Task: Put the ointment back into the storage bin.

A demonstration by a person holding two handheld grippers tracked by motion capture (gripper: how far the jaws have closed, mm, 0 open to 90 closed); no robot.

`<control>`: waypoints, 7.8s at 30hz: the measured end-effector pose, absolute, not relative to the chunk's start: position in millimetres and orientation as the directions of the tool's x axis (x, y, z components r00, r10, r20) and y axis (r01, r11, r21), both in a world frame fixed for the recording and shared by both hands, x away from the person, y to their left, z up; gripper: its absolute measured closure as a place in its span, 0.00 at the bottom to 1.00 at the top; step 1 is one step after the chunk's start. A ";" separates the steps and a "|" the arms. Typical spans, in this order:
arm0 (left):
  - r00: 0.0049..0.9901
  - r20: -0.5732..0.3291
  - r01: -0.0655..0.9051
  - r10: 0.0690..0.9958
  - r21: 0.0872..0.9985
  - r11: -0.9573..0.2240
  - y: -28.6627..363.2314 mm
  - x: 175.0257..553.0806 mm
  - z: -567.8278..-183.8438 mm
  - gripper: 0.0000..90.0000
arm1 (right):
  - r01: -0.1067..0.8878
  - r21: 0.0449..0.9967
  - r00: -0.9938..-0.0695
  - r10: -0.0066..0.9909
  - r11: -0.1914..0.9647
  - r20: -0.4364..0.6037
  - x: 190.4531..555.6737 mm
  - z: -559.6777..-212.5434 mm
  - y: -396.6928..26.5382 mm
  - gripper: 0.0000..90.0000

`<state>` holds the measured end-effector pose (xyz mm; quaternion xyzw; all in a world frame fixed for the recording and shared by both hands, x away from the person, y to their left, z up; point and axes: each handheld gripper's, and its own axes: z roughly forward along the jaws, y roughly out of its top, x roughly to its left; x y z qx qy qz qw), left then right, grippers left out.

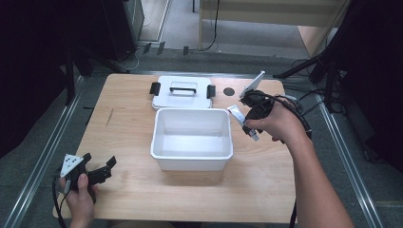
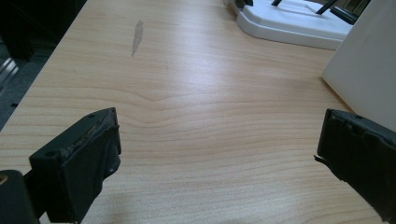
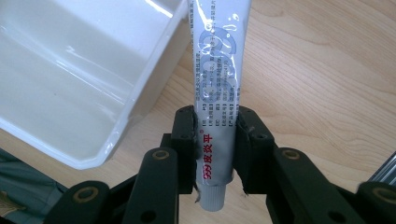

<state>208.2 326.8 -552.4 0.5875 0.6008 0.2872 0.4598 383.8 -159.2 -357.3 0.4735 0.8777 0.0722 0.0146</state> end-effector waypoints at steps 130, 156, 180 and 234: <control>0.129 -0.223 0.457 0.966 0.878 0.141 327.6 209.2 -552.4 0.00 | 0.181 -0.108 -0.983 0.184 0.978 0.015 367.6 -461.1 -37.8 0.80; 0.103 -0.210 0.451 0.972 0.881 0.142 326.7 208.8 -552.2 0.10 | 0.225 -0.110 -0.974 0.227 0.968 0.012 367.0 -460.7 -39.5 0.60; 0.120 -0.205 0.445 0.971 0.886 0.132 326.4 208.0 -552.1 0.02 | 0.375 0.099 -0.918 0.384 0.922 -0.101 366.7 -395.0 -67.4 0.39; 0.123 -0.173 0.443 0.977 0.891 0.102 323.1 206.7 -551.8 0.00 | 0.591 0.716 -0.568 0.822 0.371 0.043 336.1 -417.5 -259.2 0.15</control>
